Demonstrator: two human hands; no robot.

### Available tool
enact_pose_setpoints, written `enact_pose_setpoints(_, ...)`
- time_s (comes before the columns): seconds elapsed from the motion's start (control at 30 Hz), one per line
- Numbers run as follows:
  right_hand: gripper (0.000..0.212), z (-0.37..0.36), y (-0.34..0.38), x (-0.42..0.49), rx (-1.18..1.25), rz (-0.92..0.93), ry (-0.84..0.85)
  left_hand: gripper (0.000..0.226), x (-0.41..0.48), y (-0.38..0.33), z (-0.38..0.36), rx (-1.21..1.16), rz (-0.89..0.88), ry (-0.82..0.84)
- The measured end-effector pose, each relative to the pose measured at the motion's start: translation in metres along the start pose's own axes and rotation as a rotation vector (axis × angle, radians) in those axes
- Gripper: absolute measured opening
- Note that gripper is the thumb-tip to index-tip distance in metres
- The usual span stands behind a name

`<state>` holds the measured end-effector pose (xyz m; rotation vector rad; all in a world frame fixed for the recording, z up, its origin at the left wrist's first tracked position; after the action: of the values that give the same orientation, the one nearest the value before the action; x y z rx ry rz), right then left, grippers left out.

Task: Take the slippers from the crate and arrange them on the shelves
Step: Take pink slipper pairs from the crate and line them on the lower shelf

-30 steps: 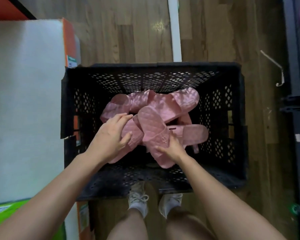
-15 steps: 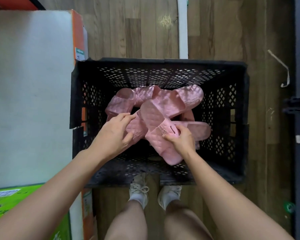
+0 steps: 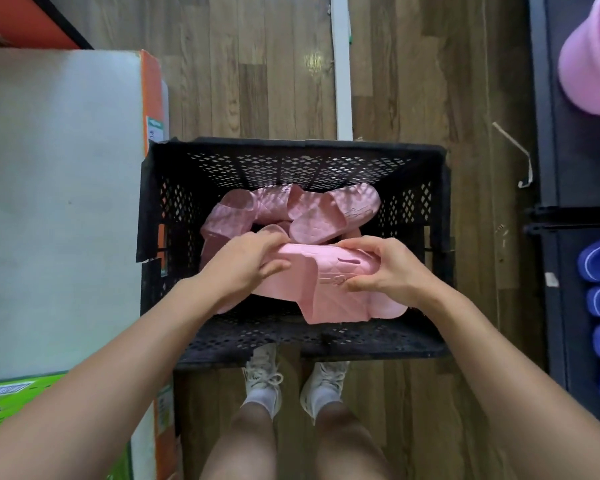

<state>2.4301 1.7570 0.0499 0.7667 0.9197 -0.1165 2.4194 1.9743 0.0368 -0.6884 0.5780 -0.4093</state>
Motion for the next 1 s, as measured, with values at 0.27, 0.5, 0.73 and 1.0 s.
enact_pose_setpoints(0.27, 0.077, 0.014, -0.001, -0.017, -0.063, 0.086, -0.323, 0.012, 0.003, -0.003, 0.013, -0.099, 0.165, -0.076)
enact_pose_setpoints(0.5, 0.071, 0.013, -0.028, -0.023, 0.347, -0.132, -0.522, 0.008, -0.028, 0.016, 0.019, -0.382, 0.300, -0.329)
enact_pose_setpoints(0.73, 0.063, -0.006, -0.071, -0.011, 0.387, -0.313, -0.445, 0.012, -0.050, 0.044, 0.019, -0.553, 0.435, -0.577)
enact_pose_setpoints(1.0, 0.049, -0.030, -0.101, 0.039, 0.272, -0.412, -0.361, 0.014, -0.058, 0.073, -0.009, -0.635, 0.496, -0.616)
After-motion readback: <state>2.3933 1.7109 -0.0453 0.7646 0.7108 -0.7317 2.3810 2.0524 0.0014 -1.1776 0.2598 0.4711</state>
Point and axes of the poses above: each hand's wrist, its own x-axis towards the middle knuckle, its own z-axis out of the back of the hand, y = z × x, the point moved 3 cm from there along x, towards the middle knuckle, and after that the axes turned 9 degrees about -z, right-handed, at the moved point
